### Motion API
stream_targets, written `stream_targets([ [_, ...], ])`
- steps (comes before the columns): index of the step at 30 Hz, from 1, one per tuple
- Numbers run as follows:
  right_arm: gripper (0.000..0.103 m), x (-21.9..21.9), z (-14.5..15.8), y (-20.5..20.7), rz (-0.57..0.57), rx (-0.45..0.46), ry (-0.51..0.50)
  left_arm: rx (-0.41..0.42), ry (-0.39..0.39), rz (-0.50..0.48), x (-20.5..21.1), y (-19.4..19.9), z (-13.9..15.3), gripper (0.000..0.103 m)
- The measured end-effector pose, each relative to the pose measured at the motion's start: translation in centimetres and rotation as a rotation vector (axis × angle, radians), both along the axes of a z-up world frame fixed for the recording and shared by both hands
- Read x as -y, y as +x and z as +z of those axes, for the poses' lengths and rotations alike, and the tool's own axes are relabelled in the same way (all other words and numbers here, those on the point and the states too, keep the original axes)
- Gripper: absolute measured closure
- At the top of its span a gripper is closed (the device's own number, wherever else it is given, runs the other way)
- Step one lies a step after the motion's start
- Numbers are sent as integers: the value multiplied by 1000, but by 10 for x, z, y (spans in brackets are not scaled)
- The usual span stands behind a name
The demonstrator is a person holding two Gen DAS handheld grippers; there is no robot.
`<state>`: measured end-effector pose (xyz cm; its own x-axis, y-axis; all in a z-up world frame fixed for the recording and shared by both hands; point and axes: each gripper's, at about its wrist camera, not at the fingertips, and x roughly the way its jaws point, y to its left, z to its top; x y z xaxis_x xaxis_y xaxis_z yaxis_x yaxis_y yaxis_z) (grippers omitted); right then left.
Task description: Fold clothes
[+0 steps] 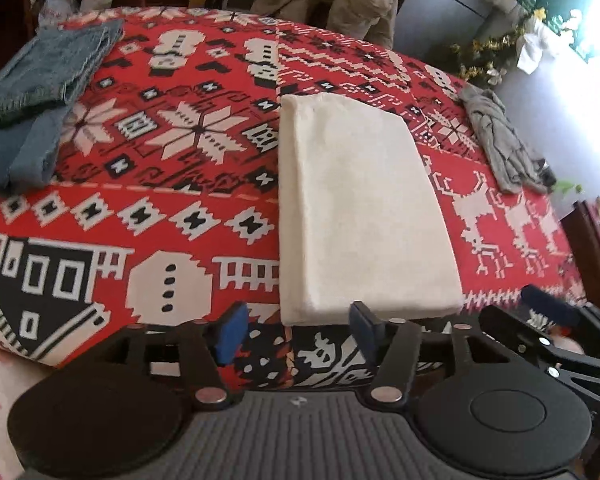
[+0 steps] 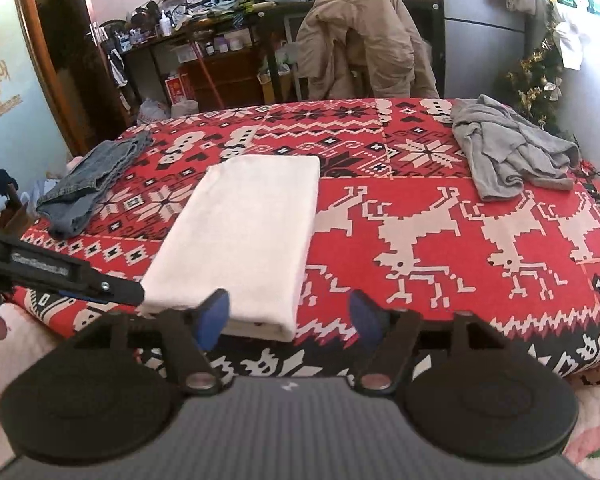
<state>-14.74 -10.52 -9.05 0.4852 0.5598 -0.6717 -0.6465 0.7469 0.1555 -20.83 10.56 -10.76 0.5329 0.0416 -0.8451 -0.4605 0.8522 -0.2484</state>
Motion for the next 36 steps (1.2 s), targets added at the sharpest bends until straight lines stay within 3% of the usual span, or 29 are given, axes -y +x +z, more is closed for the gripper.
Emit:
stream_targets([
  [2, 21, 0, 1, -1, 3, 7, -5, 7, 47, 5, 5, 0, 4, 27],
  [7, 12, -1, 2, -2, 5, 21, -18, 24, 155, 2, 15, 3, 13, 22],
  [11, 1, 2, 3, -4, -4, 57, -22, 97, 207, -22, 16, 0, 15, 20],
  [14, 1, -1, 3, -8, 15, 117, -63, 110, 207, -64, 15, 0, 13, 19],
  [20, 1, 5, -2, -11, -4, 126, -18, 138, 175, -96, 9, -16, 2, 19],
  [25, 1, 5, -12, -13, 21, 147, -70, 173, 193, -82, 8, -39, -4, 20],
  [27, 1, 4, -16, -15, 31, 149, -96, 185, 200, -94, 11, -45, -8, 32],
  [29, 1, 2, -19, -16, 40, 150, -121, 167, 271, -119, 19, -43, -13, 49],
  [32, 1, 4, -24, -12, 35, 67, -91, 120, 390, -192, 37, -35, -23, 63],
  [34, 1, 3, -27, -11, 29, 31, -83, 101, 425, -232, 45, -29, -29, 71],
  [36, 1, 3, -28, -12, 30, 13, -81, 107, 422, -250, 48, -28, -34, 71],
])
